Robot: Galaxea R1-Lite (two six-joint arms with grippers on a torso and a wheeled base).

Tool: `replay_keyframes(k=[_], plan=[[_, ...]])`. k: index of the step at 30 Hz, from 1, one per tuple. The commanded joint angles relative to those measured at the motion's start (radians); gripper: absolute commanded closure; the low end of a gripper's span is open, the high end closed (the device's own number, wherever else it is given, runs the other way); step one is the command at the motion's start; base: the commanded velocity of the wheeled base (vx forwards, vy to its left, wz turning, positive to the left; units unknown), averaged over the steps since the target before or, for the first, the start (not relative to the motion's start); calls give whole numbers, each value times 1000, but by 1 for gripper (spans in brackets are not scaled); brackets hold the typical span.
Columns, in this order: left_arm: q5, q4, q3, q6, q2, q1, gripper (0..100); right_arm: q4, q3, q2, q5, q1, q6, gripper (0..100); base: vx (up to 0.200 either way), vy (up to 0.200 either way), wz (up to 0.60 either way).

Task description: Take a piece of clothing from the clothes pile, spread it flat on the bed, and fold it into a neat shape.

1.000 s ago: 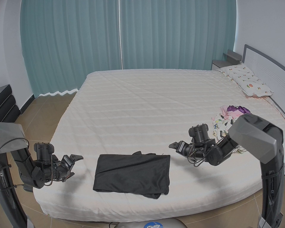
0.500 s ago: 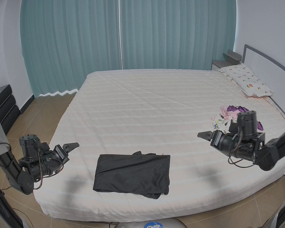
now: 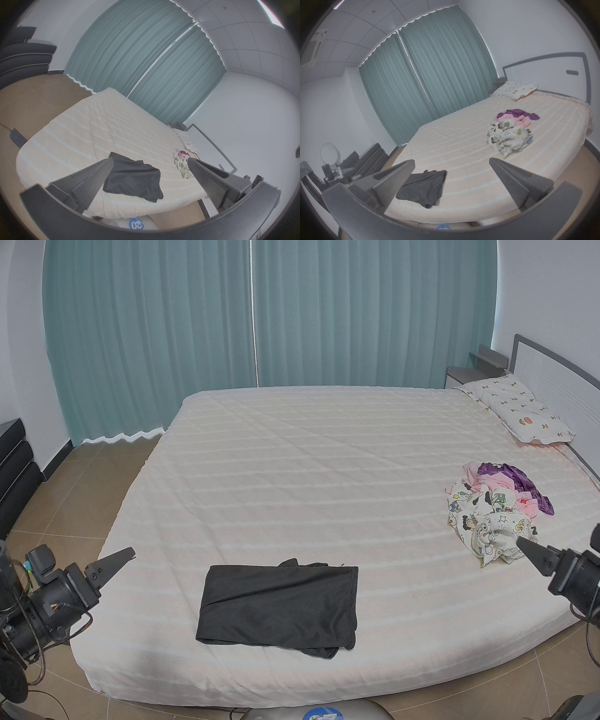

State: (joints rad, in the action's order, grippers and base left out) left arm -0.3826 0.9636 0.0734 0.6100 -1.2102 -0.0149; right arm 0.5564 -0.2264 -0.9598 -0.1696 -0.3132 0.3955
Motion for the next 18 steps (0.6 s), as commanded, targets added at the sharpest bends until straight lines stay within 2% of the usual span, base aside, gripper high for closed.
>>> replay_keyframes(k=[1, 3, 5, 6, 12, 16, 18], plan=[[-79, -355, -43, -93, 560, -34, 0, -179, 173, 464, -27, 83, -118, 0, 0, 0, 0], [-82, -480, -43, -98, 689, -36, 0, -234, 191, 541, -25, 89, -127, 0, 0, 0, 0], [-82, -522, -41, -98, 729, -36, 0, -248, 197, 564, -25, 89, -133, 0, 0, 0, 0], [-79, -637, -38, -104, 851, -36, 0, -285, 211, 630, -25, 89, -159, 0, 0, 0, 0], [-78, -892, -34, -203, 1109, -36, 0, -374, 226, 779, -25, 109, -234, 0, 0, 0, 0], [-78, -939, -35, -243, 1144, -7, 0, -452, 226, 860, 1, 131, -313, 0, 0, 0, 0], [-79, -939, -37, -254, 1166, 3, 0, -467, 226, 860, 7, 148, -316, 0, 0, 0, 0]])
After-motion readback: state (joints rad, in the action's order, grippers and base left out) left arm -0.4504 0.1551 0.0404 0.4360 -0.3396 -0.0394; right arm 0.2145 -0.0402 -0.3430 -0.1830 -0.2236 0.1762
